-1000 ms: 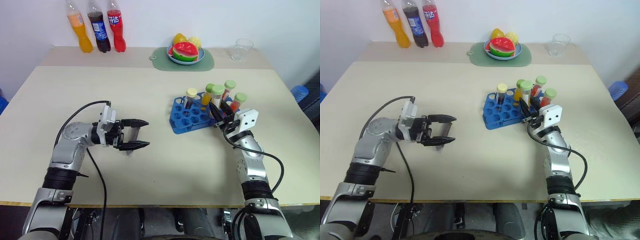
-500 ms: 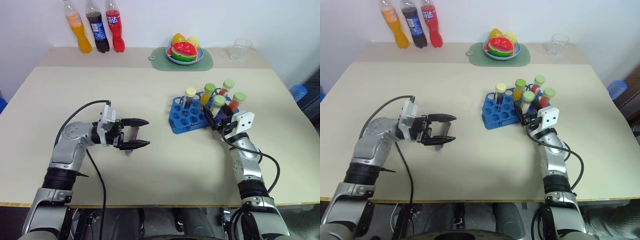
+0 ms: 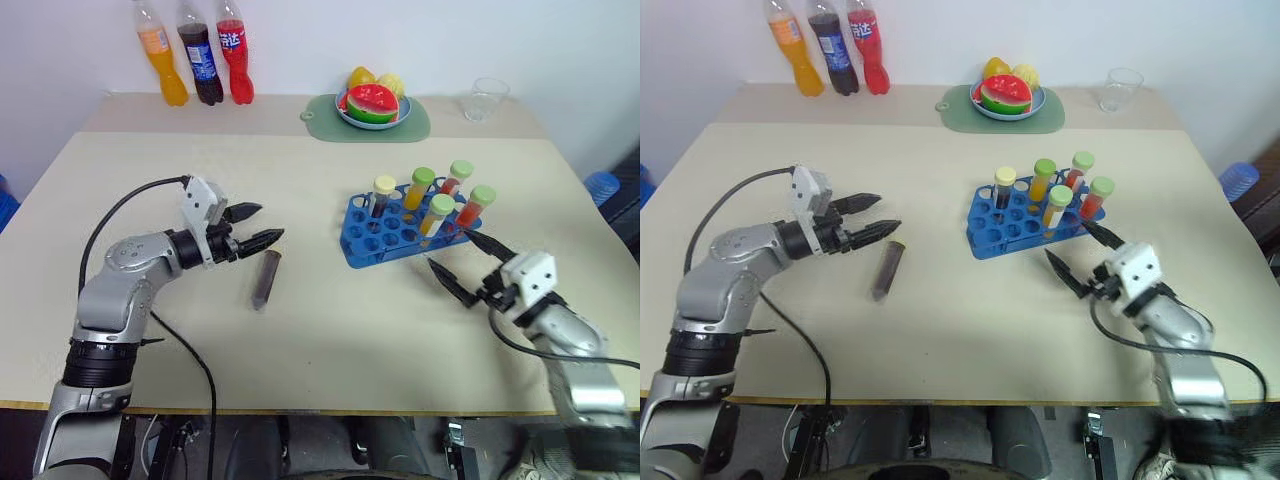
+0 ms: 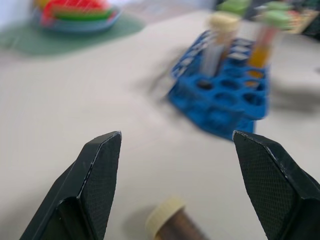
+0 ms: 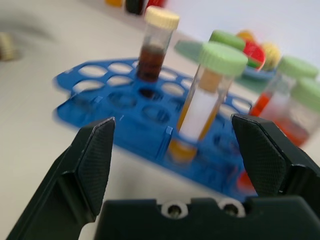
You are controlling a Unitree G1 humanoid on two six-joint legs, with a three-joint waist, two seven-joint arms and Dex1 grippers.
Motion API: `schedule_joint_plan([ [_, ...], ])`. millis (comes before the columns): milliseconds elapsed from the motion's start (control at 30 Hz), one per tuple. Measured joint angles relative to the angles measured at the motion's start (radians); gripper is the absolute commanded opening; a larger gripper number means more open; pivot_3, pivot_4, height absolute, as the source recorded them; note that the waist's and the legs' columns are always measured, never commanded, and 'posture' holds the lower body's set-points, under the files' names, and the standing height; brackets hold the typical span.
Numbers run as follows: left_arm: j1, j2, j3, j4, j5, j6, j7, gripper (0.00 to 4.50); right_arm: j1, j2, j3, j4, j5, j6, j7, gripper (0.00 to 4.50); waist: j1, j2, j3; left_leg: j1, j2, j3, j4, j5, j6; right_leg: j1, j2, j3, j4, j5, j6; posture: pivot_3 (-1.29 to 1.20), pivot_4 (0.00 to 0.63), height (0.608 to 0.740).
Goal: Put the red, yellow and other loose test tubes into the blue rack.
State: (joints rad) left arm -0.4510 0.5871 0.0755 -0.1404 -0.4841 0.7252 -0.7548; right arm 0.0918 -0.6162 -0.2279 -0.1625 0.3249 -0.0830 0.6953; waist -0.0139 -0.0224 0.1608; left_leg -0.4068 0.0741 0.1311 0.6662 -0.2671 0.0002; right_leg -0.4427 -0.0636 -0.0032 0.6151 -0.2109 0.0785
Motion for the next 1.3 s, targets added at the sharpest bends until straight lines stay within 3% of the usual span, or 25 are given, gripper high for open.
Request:
schedule_joint_plan([
  [167, -0.237, 0.031, 0.016, -0.017, -0.078, 0.612, 0.156, 3.67, 0.063, -0.076, -0.076, -0.101, 0.050, 0.058, 0.050, 4.08, 0.000, -0.003, 0.002, 0.000, -0.001, -0.001, 0.000, 0.000, 0.000, 0.000, 0.001, 0.000, 0.000, 0.000, 0.001, 0.00, 0.150, 0.740],
  [233, -0.346, 0.031, 0.015, 0.028, -0.120, 0.792, 0.179, 3.67, 0.052, -0.080, -0.076, -0.114, 0.052, 0.069, 0.063, 4.08, -0.003, -0.003, 0.002, 0.000, -0.001, -0.001, 0.000, 0.000, 0.000, 0.000, 0.001, 0.000, 0.000, -0.001, 0.001, 0.00, 0.150, 0.740],
  [300, -0.401, 0.041, -0.010, 0.086, -0.177, 0.861, 0.205, 3.67, 0.037, -0.083, -0.074, -0.116, 0.052, 0.078, 0.074, 4.08, -0.005, -0.003, 0.002, 0.001, -0.001, -0.002, -0.001, 0.000, 0.000, 0.000, 0.001, 0.000, 0.000, -0.001, 0.001, 0.00, 0.150, 0.740],
  [600, -0.568, 0.130, -0.289, 0.464, -0.615, 0.881, 0.514, 3.67, 0.067, -0.126, -0.060, -0.187, 0.122, 0.099, 0.231, 4.08, 0.003, -0.004, 0.002, 0.000, -0.003, -0.003, -0.001, 0.000, 0.000, 0.000, -0.001, 0.000, 0.001, -0.001, 0.002, 0.00, 0.150, 0.740],
  [900, -0.716, 0.055, -0.443, 0.806, -0.958, 0.881, 0.933, 3.67, 0.042, -0.149, -0.040, -0.187, 0.131, 0.105, 0.322, 4.08, 0.003, -0.005, 0.003, 0.000, -0.005, -0.003, 0.000, 0.000, 0.000, 0.001, -0.002, 0.000, 0.001, -0.001, 0.002, 0.00, 0.150, 0.740],
  [1033, -0.744, 0.016, -0.456, 0.879, -1.032, 0.881, 1.069, 3.67, 0.041, -0.152, -0.015, -0.187, 0.140, 0.132, 0.355, 4.08, 0.003, -0.006, 0.003, 0.000, -0.005, -0.003, 0.000, 0.000, 0.000, 0.000, -0.002, 0.000, 0.001, -0.001, 0.002, 0.00, 0.150, 0.740],
  [1300, -0.835, -0.108, -0.411, 1.087, -1.018, 0.884, 1.270, 3.67, 0.024, -0.154, 0.010, -0.186, 0.169, 0.176, 0.405, 4.08, 0.005, -0.006, 0.004, 0.000, -0.006, -0.004, 0.000, 0.000, -0.001, 0.001, -0.003, 0.000, 0.000, -0.001, 0.002, 0.00, 0.150, 0.740],
])
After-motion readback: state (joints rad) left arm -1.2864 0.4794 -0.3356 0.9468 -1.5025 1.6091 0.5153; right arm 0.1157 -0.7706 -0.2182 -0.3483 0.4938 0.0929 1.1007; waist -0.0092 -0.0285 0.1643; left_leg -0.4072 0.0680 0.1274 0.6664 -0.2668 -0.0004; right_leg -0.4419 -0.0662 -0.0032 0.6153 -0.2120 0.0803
